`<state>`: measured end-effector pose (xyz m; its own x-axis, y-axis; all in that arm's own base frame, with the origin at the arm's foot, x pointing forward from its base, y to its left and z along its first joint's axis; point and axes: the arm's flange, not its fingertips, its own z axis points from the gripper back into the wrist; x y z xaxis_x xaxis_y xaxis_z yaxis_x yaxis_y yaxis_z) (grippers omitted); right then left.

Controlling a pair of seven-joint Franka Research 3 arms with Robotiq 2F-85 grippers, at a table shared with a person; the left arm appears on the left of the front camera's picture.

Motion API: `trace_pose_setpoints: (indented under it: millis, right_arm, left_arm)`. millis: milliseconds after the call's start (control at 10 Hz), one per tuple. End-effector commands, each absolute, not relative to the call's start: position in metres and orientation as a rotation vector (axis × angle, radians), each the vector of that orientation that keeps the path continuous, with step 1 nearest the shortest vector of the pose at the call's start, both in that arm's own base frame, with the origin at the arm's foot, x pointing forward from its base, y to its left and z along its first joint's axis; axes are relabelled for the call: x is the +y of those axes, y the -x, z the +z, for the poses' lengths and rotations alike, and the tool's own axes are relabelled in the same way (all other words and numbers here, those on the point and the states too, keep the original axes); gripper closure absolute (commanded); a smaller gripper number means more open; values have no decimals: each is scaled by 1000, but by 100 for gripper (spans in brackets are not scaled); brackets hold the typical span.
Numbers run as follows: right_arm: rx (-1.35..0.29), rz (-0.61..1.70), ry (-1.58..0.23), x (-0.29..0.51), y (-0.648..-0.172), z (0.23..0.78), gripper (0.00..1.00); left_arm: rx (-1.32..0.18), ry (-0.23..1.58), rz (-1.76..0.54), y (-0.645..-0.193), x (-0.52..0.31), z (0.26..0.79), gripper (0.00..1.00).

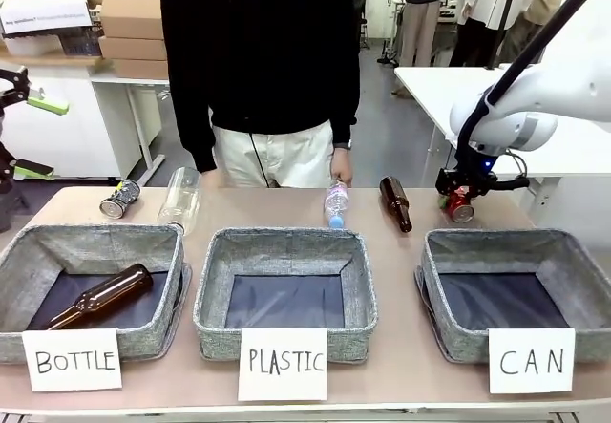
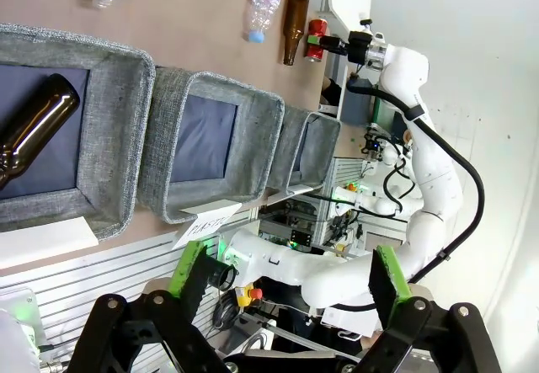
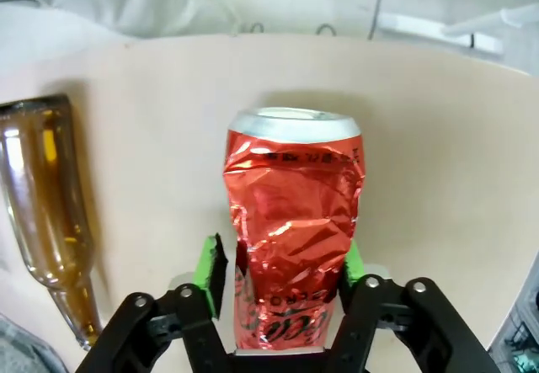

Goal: Sort the can waste into the basket.
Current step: Pick up the can waste from the table and place it in the right Fabric basket.

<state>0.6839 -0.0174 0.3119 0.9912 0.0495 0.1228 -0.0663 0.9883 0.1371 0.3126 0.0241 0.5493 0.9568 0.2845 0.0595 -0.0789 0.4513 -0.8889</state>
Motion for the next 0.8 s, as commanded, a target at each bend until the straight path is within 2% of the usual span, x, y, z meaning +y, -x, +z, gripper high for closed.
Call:
trace_pose_setpoints:
  millis: [0,200,300,700]
  right_arm:
    - [-130,35,-127,-15,-688,310,100]
    - [-133,35,-129,-15,-686,310,97]
    - [-132,20,-126,-16,-686,310,100]
    - [-143,48,-140,-15,-673,332,100]
  left_arm:
    - [-224,1102,210,-313,23,550,0]
    - [-224,1102,210,-313,23,550,0]
    - [-224,1102,210,-313,23,550,0]
    - [-224,1102,210,-313,23,550,0]
